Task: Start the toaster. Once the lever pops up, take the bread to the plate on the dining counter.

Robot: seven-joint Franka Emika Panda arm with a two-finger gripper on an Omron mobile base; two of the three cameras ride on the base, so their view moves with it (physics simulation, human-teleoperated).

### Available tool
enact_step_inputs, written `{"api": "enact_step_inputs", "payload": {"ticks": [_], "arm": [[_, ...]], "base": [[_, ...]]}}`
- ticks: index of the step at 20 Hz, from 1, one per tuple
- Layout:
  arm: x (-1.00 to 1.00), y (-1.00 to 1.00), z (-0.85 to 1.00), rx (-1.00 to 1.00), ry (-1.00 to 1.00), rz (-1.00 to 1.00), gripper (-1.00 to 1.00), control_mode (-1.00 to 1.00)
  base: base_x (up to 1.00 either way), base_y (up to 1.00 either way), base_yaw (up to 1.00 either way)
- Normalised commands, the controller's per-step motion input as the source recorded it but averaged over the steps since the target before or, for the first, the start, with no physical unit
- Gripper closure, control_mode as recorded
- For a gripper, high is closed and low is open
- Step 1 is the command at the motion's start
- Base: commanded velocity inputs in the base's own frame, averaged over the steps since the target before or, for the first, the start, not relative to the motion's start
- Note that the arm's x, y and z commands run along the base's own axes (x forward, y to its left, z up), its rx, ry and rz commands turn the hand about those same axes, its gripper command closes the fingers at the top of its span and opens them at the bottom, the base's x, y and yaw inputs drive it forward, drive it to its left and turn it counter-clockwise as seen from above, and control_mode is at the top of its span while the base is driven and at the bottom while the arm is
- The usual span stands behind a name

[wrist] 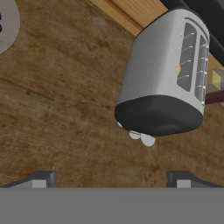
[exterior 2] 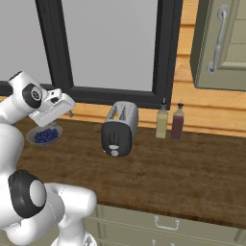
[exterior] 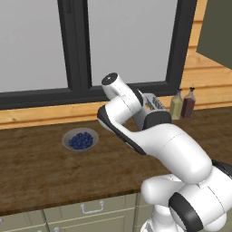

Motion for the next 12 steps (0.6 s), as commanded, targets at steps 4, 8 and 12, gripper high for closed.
{"api": "enact_step_inputs", "payload": {"ticks": [4,8,12], "arm": [[0.00,0.00,0.00,0.00,0.00,0.00,-1.00,-1.00],[0.00,0.00,0.00,0.00,0.00,0.00,-1.00,-1.00],[0.00,0.00,0.00,0.00,0.00,0.00,-1.00,-1.00]], "base": [[0.00,0.00,0.00],[0.00,0.00,0.00],[0.00,0.00,0.00]]}}
